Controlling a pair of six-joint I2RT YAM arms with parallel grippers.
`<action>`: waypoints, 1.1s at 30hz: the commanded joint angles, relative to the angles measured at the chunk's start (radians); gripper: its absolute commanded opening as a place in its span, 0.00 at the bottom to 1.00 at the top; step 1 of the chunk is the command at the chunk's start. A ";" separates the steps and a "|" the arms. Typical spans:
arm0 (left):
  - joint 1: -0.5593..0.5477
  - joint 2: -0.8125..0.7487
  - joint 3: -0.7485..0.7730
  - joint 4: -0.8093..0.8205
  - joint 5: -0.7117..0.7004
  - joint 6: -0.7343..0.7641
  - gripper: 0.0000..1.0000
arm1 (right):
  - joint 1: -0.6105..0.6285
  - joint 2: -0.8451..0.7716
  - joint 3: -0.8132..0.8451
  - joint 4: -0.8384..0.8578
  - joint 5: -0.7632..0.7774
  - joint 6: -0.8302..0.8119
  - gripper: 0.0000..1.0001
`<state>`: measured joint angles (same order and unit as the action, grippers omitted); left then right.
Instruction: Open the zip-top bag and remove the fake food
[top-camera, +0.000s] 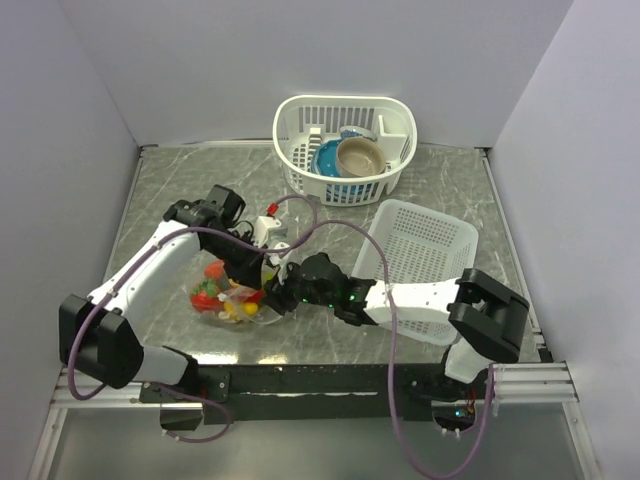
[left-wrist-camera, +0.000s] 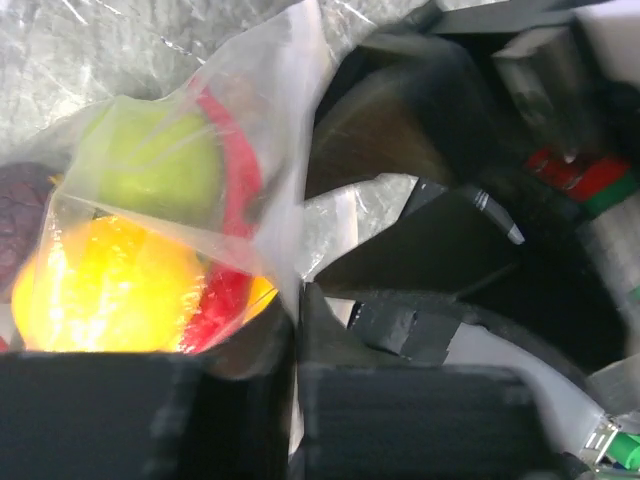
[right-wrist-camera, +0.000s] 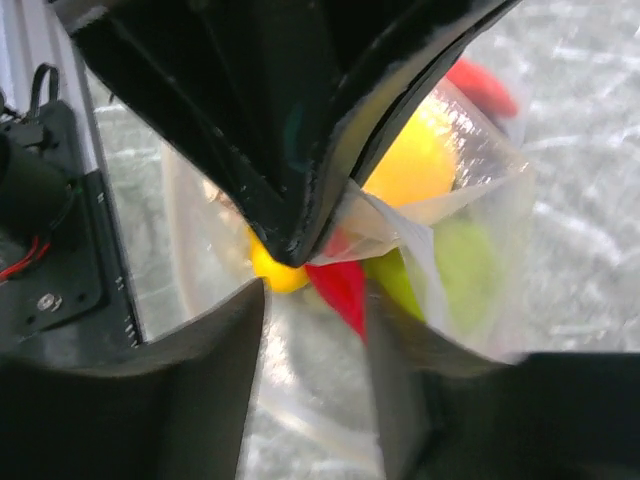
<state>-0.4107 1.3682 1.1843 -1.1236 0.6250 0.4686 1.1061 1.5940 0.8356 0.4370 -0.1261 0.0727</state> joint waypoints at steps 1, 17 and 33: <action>-0.034 -0.086 0.024 -0.061 0.056 0.090 0.26 | -0.008 0.063 0.050 0.006 -0.018 -0.044 0.59; 0.368 -0.075 0.363 -0.062 0.363 0.165 0.99 | -0.005 -0.038 -0.073 0.040 0.023 0.004 0.57; 0.676 0.113 0.023 0.062 0.202 0.336 0.99 | 0.014 -0.201 -0.190 0.042 0.016 0.033 0.36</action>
<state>0.2012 1.4418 1.1881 -1.0470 0.8204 0.7002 1.1023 1.3720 0.6334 0.4614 -0.0978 0.1078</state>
